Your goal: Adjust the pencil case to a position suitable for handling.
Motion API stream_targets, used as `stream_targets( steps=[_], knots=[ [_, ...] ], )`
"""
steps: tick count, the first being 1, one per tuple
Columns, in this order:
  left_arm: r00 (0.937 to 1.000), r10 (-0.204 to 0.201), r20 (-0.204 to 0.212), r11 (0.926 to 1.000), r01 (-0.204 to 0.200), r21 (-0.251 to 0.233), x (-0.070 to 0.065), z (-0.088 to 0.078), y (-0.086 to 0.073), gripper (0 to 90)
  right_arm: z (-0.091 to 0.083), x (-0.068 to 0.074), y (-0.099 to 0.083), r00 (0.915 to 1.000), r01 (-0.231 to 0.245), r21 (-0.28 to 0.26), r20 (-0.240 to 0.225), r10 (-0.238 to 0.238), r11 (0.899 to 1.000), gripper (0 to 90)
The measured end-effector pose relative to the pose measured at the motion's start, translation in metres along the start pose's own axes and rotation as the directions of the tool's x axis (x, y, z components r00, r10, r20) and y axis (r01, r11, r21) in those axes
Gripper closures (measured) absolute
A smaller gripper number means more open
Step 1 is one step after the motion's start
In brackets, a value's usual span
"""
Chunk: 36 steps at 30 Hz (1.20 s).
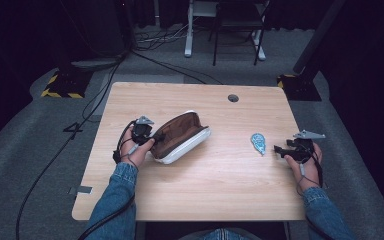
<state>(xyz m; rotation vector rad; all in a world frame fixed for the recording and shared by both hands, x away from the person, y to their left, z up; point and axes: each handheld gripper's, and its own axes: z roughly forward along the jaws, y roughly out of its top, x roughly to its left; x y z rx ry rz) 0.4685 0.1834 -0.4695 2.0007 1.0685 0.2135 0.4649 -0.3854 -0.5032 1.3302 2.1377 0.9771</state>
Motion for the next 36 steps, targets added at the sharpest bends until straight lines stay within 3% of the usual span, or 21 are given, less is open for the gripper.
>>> stream_targets(
  steps=[8,24,36],
  knots=[
    [0.9994,-0.024,0.025,0.9997,0.024,-0.011,0.001,-0.002,-0.001,83.7,0.000,0.000,0.000,1.0000,0.002,0.000,-0.002,-0.002,1.000,31.1],
    [0.9986,-0.007,0.052,0.9993,0.009,-0.036,-0.014,-0.020,0.002,84.1,0.000,0.000,0.000,1.0000,0.003,0.000,-0.004,-0.003,1.000,31.1],
    [0.9946,0.021,0.101,0.9995,-0.019,-0.024,-0.040,-0.041,-0.002,84.2,0.000,0.000,0.000,1.0000,0.006,-0.001,-0.005,-0.006,1.000,31.1]
  ],
)
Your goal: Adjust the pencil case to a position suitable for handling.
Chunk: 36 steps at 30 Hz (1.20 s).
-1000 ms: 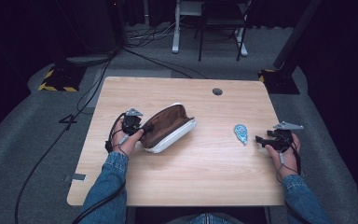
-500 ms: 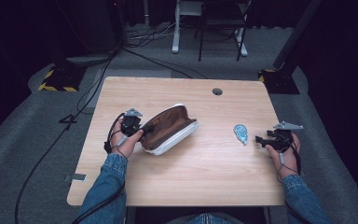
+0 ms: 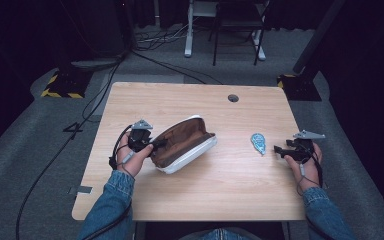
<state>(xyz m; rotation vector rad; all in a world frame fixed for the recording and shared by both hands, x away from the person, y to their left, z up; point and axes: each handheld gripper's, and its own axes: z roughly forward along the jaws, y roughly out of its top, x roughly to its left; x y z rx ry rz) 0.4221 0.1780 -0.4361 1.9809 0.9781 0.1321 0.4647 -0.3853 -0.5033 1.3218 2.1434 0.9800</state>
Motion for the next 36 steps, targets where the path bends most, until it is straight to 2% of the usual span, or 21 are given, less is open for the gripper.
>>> stream_targets(
  steps=[7,15,21,25,30,34,36],
  knots=[
    [0.9983,0.021,0.053,0.9997,-0.021,-0.012,-0.016,-0.004,0.000,84.2,0.000,0.000,0.000,1.0000,0.001,0.000,-0.002,-0.001,1.000,31.1],
    [0.9910,0.055,0.122,0.9985,-0.055,-0.004,-0.036,0.003,0.003,84.2,0.000,0.000,0.000,1.0000,0.002,0.000,-0.003,-0.002,1.000,31.1],
    [0.9805,0.084,0.178,0.9963,-0.086,0.004,-0.049,0.011,0.003,84.2,0.000,0.000,0.000,1.0000,0.003,0.000,-0.003,-0.003,1.000,31.1],
    [0.9755,0.098,0.197,0.9946,-0.103,0.015,-0.055,0.016,0.002,84.1,0.000,0.000,0.000,1.0000,0.003,0.000,-0.004,-0.003,1.000,31.1],
    [0.9647,0.125,0.232,0.9905,-0.135,0.027,-0.063,0.024,0.002,84.1,0.000,0.000,0.000,1.0000,0.003,0.000,-0.004,-0.003,1.000,31.1],
    [0.9598,0.136,0.246,0.9887,-0.147,0.029,-0.067,0.029,0.001,84.0,0.000,0.000,0.000,1.0000,0.003,0.000,-0.004,-0.003,1.000,31.1],
    [0.9593,0.135,0.248,0.9886,-0.147,0.032,-0.068,0.031,0.001,84.0,0.000,0.000,0.000,1.0000,0.003,0.000,-0.004,-0.003,1.000,31.1]
  ],
)
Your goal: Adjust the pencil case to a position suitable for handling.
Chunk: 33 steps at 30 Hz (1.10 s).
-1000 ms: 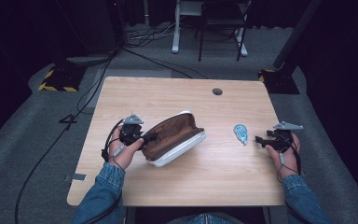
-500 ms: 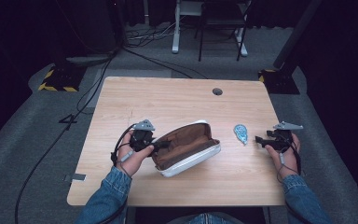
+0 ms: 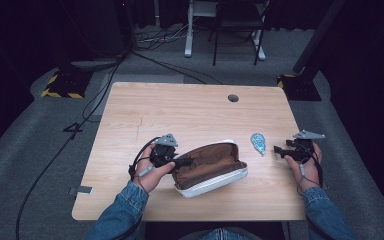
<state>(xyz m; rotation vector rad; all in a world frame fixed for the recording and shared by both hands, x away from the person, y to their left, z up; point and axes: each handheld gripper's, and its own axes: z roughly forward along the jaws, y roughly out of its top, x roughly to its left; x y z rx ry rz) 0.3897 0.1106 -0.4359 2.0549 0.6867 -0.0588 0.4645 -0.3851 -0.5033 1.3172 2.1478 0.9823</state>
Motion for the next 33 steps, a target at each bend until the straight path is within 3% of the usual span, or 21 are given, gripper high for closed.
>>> stream_targets(
  steps=[25,33],
  knots=[
    [0.9990,0.011,0.043,0.9990,-0.013,0.043,0.004,0.031,-0.011,82.6,0.000,0.000,0.000,1.0000,0.000,0.000,0.000,0.000,1.000,31.1],
    [0.9995,0.021,0.025,0.9986,-0.022,0.049,0.006,0.032,-0.012,77.0,0.000,0.000,0.000,1.0000,0.000,0.000,0.000,0.000,1.000,31.1]
  ],
)
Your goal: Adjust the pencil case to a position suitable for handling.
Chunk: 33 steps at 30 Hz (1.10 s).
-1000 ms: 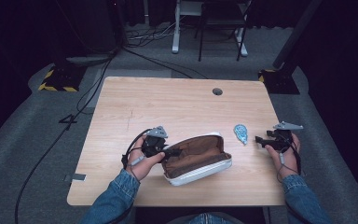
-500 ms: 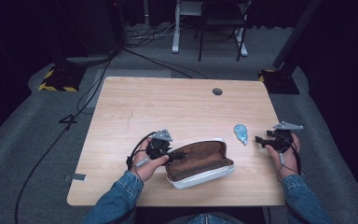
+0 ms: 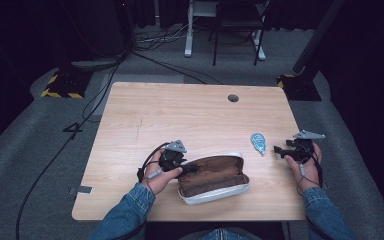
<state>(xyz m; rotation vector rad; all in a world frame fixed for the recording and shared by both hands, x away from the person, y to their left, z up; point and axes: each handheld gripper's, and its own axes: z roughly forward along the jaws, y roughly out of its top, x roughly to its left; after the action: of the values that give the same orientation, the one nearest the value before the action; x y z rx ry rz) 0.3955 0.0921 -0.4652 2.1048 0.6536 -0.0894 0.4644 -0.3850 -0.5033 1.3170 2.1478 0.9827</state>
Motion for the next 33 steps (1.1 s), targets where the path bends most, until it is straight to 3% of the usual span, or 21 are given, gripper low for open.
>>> stream_targets(
  steps=[2,4,6,11,15,20,27,32,33],
  knots=[
    [0.9999,-0.012,0.010,0.9999,0.013,-0.006,0.001,0.000,0.000,74.1,0.000,0.000,0.000,1.0000,0.000,0.000,0.000,0.000,1.000,31.1],
    [0.9997,-0.005,-0.022,1.0000,0.005,-0.008,0.001,0.000,0.000,61.0,0.000,0.000,0.000,1.0000,0.000,0.000,0.000,0.000,1.000,31.1],
    [0.9998,-0.003,-0.019,1.0000,0.003,-0.002,0.000,0.001,0.000,59.4,0.000,0.000,0.000,1.0000,0.000,0.000,0.000,0.000,1.000,31.1],
    [0.9982,0.014,-0.058,0.9998,-0.014,-0.012,-0.002,0.001,0.003,38.3,0.000,0.000,0.000,1.0000,0.000,0.000,0.000,0.000,1.000,31.1],
    [0.9966,0.031,-0.076,0.9993,-0.032,-0.017,-0.003,-0.001,0.004,31.6,0.000,0.000,0.000,1.0000,0.000,0.000,0.000,0.000,1.000,31.1],
    [0.9961,0.040,-0.079,0.9990,-0.041,-0.019,-0.005,-0.002,0.006,33.6,0.000,0.000,0.000,1.0000,0.000,0.000,0.000,0.000,1.000,31.1],
    [0.9951,0.063,-0.075,0.9979,-0.064,-0.008,-0.009,-0.004,0.008,27.5,0.000,0.000,0.000,1.0000,0.000,0.000,0.000,0.000,1.000,31.1],
    [0.9972,0.042,-0.062,0.9991,-0.042,0.009,-0.009,-0.006,0.008,51.9,0.000,0.000,0.000,1.0000,0.000,0.000,0.000,0.000,1.000,31.1],
    [0.9972,0.042,-0.062,0.9991,-0.042,0.009,-0.009,-0.006,0.008,62.2,0.000,0.000,0.000,1.0000,0.000,0.000,0.000,0.000,1.000,31.1]
  ],
)
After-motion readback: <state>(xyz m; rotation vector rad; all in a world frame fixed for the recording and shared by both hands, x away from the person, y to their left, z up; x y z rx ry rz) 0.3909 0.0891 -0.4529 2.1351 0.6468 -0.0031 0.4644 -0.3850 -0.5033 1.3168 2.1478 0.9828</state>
